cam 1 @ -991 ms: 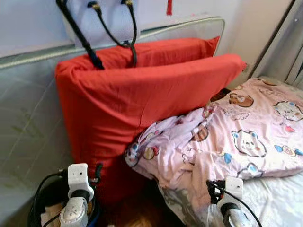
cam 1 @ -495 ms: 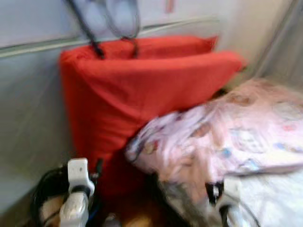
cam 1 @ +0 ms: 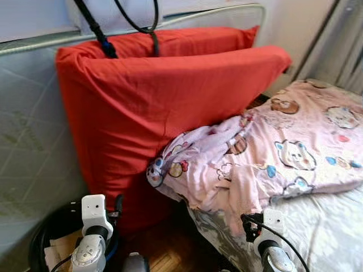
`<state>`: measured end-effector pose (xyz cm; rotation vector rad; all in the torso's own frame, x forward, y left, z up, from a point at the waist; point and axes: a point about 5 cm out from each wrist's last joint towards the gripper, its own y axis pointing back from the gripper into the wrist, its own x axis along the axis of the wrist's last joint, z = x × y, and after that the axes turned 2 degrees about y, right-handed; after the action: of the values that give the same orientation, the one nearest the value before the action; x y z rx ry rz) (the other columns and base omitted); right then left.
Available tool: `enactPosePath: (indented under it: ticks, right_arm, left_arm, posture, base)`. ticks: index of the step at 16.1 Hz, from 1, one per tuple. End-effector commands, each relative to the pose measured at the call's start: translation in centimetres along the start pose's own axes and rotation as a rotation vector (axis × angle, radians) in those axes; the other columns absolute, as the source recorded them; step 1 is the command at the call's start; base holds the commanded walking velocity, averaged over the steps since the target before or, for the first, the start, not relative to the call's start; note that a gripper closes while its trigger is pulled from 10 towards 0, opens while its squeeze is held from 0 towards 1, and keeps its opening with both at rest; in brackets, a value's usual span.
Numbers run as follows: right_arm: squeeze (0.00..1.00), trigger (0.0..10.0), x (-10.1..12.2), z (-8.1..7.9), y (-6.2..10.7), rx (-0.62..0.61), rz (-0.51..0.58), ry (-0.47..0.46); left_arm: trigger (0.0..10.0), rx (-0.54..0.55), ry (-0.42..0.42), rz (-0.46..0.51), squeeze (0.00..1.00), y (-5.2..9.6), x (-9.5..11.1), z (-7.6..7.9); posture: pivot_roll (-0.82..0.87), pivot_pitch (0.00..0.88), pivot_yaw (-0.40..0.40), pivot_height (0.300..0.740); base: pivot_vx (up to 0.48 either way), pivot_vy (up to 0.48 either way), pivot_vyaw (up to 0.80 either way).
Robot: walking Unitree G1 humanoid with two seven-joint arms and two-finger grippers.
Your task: Clean up the room
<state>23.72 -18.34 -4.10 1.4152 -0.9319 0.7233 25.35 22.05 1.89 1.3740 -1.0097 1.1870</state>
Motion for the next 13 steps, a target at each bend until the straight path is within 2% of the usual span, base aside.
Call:
enactPosePath:
  ticks: [1,11,13]
  right_arm:
    - [0.00,10.0,0.22,0.05,-0.10,-0.007,0.006,0.000]
    - [0.00,10.0,0.54,-0.51,-0.38,0.012,0.005,-0.013]
    - [0.00,10.0,0.49,-0.69,-0.40,0.019,-0.002,-0.007]
  left_arm:
    - [10.0,-0.012,-0.003,-0.010,0.00,0.06,-0.08,0.17]
    - [10.0,-0.027,0.011,-0.010,0.00,-0.03,0.14,0.21]
    - [10.0,-0.026,0.012,-0.010,0.00,-0.08,0.19,0.12]
  posture:
    - [0.10,0.000,-0.062,0.637]
    - [0.10,0.000,-0.058,0.637]
    - [0.11,0.000,-0.059,0.637]
  base:
    - [0.000,0.000,0.00]
    - [0.000,0.000,0.00]
    - [0.343,0.000,0.00]
